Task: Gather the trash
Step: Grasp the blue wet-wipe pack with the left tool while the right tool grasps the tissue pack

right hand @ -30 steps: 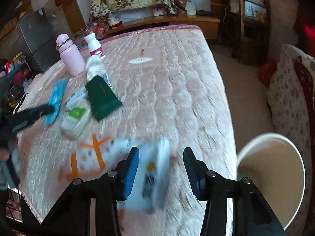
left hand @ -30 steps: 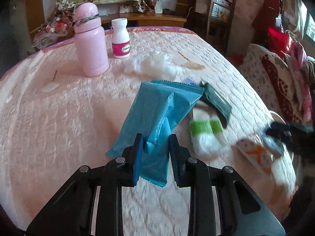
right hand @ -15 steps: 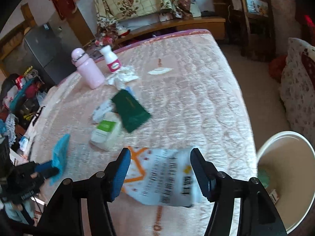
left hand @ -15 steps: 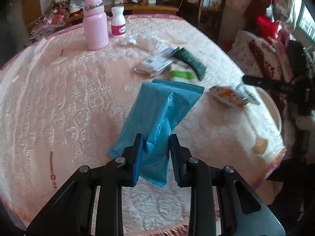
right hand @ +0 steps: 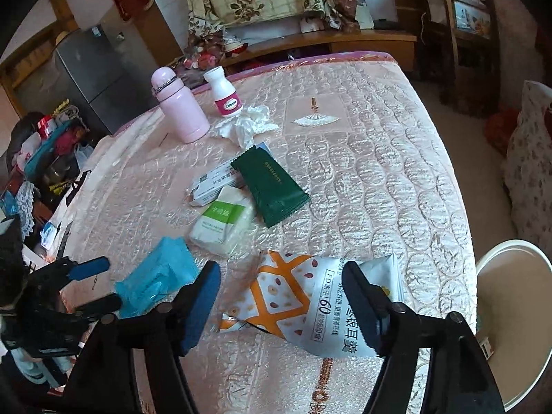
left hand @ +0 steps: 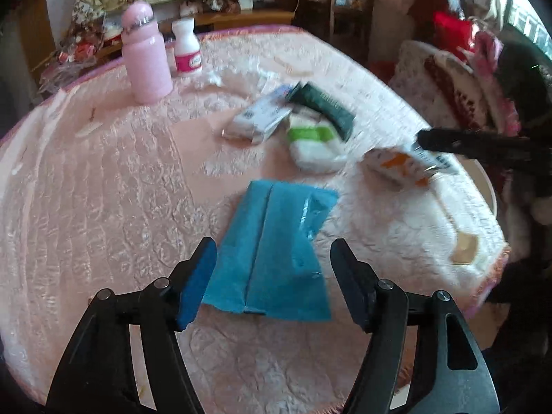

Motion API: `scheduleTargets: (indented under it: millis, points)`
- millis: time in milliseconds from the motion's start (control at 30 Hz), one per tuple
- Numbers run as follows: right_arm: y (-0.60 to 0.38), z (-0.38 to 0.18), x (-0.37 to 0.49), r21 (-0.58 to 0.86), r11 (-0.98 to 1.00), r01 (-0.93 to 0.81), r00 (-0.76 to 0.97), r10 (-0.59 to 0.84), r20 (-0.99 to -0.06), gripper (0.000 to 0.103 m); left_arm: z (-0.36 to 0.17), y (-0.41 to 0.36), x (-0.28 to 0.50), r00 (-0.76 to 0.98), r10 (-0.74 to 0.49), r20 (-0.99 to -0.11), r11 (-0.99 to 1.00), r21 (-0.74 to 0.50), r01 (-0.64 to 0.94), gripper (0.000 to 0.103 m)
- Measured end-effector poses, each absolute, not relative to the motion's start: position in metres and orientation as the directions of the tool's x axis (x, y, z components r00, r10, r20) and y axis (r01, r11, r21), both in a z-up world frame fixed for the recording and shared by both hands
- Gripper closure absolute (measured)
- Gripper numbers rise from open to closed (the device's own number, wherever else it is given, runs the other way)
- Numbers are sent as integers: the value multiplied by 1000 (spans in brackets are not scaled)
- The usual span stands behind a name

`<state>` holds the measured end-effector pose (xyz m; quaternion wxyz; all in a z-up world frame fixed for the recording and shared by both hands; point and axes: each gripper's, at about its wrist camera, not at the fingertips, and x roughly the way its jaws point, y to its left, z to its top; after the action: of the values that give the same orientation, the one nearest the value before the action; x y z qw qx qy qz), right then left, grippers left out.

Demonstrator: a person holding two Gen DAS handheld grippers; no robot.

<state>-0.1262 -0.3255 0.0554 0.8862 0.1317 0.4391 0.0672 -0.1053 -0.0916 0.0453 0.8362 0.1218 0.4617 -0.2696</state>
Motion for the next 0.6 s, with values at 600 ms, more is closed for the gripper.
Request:
scheduleTargets:
  millis: [600]
  points:
    - [-246, 32, -42, 207, 978, 2, 490, 180, -853, 30, 35, -62, -93, 493, -236, -838, 938, -63, 342, 50]
